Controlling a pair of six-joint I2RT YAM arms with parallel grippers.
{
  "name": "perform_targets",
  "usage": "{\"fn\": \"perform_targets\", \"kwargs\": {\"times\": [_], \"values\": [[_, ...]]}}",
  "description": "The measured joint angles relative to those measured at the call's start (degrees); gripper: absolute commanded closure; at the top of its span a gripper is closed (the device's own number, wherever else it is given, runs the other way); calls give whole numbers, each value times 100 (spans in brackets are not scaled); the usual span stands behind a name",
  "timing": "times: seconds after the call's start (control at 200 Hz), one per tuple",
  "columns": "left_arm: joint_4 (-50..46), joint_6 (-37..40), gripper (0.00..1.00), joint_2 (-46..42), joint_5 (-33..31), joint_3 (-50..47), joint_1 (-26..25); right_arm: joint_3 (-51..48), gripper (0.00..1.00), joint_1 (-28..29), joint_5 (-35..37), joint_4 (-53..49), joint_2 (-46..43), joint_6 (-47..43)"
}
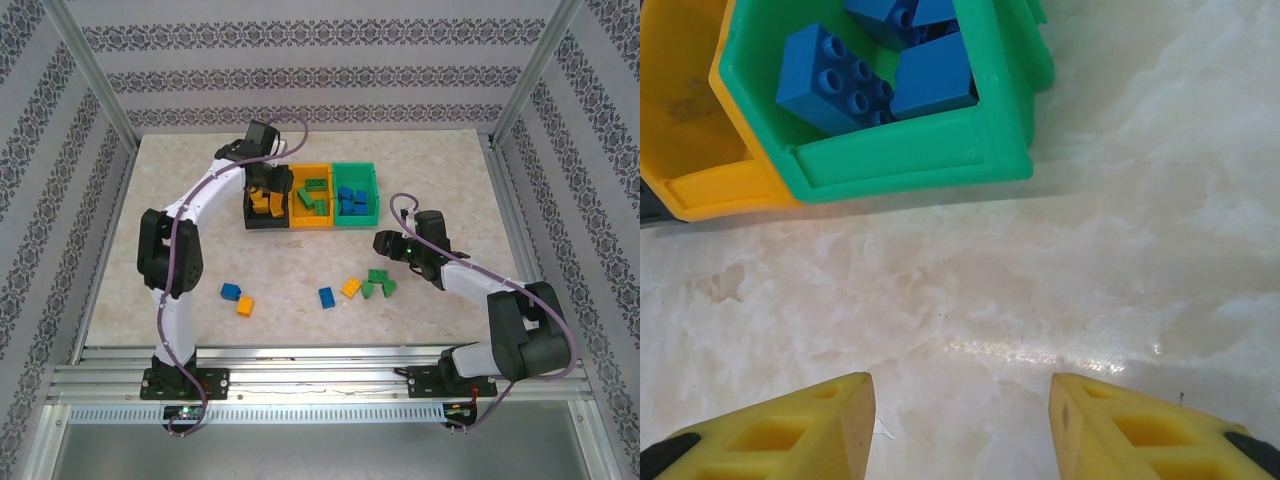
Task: Sort the legos into containers by color
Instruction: Place the lego in the container, then pick up the lego from the middle-left of the table.
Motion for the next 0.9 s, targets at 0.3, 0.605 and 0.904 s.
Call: {"fn": "perform_targets", "kwargs": {"times": [0.3, 0.605, 0.904], "values": [[-234, 101, 33, -597, 94, -973, -2, 0, 50, -2, -11, 2, 0, 2], [-516, 74, 33, -2671, 142, -2868, -2, 42, 50, -2, -92, 22, 155, 22], [-1209, -33, 36, -3198, 442, -3539, -2, 42, 50, 0, -111, 28, 186, 22]]}}
